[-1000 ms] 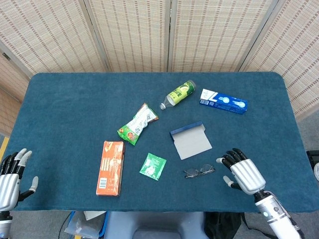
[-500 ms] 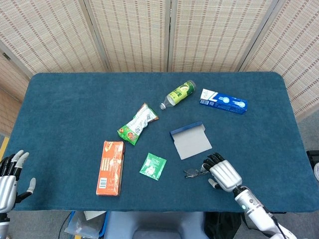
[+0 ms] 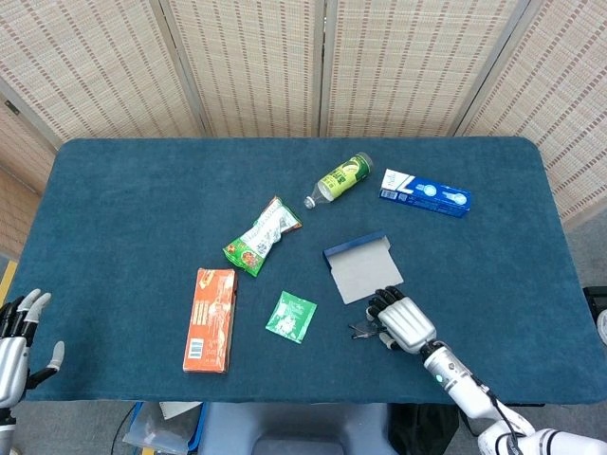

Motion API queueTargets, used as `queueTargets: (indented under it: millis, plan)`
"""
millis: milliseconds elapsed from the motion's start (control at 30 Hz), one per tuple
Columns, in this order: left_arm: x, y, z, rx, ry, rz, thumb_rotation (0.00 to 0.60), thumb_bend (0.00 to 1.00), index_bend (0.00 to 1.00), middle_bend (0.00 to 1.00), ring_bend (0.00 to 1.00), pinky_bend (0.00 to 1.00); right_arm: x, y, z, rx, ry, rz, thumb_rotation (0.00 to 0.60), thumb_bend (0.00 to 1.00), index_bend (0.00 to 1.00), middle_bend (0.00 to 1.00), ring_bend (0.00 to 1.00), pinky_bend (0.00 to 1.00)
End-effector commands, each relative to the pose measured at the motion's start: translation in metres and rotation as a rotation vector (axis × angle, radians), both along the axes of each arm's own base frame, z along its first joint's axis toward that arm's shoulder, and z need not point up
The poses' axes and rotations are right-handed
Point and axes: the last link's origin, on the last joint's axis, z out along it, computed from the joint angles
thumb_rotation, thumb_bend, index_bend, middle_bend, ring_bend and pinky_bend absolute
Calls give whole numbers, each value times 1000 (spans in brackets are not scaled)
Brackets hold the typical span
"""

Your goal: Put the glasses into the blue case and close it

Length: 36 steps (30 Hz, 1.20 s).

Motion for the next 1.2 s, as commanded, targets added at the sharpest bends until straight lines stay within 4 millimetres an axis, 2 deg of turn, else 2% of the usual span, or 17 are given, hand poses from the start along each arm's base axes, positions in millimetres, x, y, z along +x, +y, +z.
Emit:
queueTargets:
  millis: [33,533,1200]
  plan:
    - [0,0,0,1,-1,0,600,425,81,0,0,0,2,-2,-3,5,1,4,600,363,394,231,112,123]
    - [-2,-2,0,0,-1,5,600,424,81,0,0,0,2,-7,-11,14,15,5,600,377,436,231,111,123]
    - [-4,-2,-1,2,-3,12,600,424,81,0,0,0,4,-9,-12,-10,15,22,600,376,437,223,90,124]
